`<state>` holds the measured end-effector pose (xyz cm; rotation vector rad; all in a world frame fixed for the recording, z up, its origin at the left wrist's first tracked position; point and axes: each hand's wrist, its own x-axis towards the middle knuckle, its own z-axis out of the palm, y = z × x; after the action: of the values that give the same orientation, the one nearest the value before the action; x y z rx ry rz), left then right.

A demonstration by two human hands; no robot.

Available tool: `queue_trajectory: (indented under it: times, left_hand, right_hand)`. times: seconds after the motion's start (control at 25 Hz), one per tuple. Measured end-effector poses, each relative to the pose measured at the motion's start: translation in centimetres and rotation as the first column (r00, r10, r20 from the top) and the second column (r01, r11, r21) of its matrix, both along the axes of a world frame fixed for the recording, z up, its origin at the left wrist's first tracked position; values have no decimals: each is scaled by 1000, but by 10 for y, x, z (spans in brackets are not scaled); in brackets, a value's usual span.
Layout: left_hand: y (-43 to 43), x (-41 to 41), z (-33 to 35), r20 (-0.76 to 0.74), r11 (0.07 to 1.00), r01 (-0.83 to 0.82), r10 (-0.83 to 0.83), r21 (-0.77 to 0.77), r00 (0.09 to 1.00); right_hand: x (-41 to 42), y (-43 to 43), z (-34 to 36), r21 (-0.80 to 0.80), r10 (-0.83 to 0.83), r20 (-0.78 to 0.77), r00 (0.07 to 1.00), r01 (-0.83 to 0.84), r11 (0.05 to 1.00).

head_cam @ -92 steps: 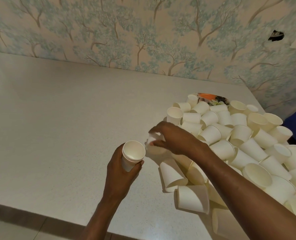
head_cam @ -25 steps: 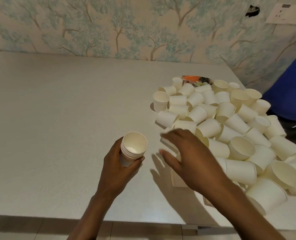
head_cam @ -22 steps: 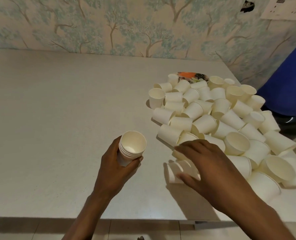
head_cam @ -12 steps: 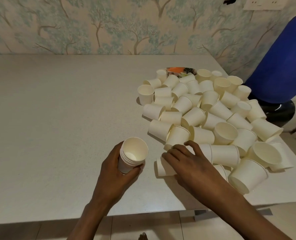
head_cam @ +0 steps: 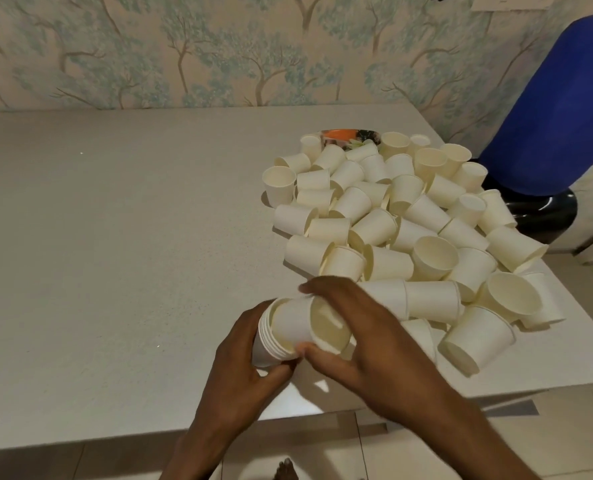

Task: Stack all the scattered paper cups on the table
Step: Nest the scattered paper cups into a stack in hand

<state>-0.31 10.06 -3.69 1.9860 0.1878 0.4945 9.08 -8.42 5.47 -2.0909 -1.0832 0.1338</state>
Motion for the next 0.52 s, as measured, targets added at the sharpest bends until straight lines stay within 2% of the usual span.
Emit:
queue_trajectory:
  times: [0.24, 0.32, 0.4, 0.52]
  left_hand:
    - [-49, 5, 7, -2, 991, 93, -94, -98, 996]
    - [-66, 3, 6, 5, 992, 81, -81, -95, 997]
    - [-78, 1, 7, 3, 997, 17, -17, -72, 1000]
    - [-83, -3, 7, 15, 996, -86, 86, -32, 996]
  right_hand:
    - [-26, -13, -21, -114, 5, -2, 1000, -6, 993]
    - [-31, -30, -26, -96, -34, 9, 999, 34, 995]
    - [-31, -54, -25, -3, -224, 31, 974, 224, 975]
    - [-28, -89, -29, 126, -556, 123, 822, 542, 831]
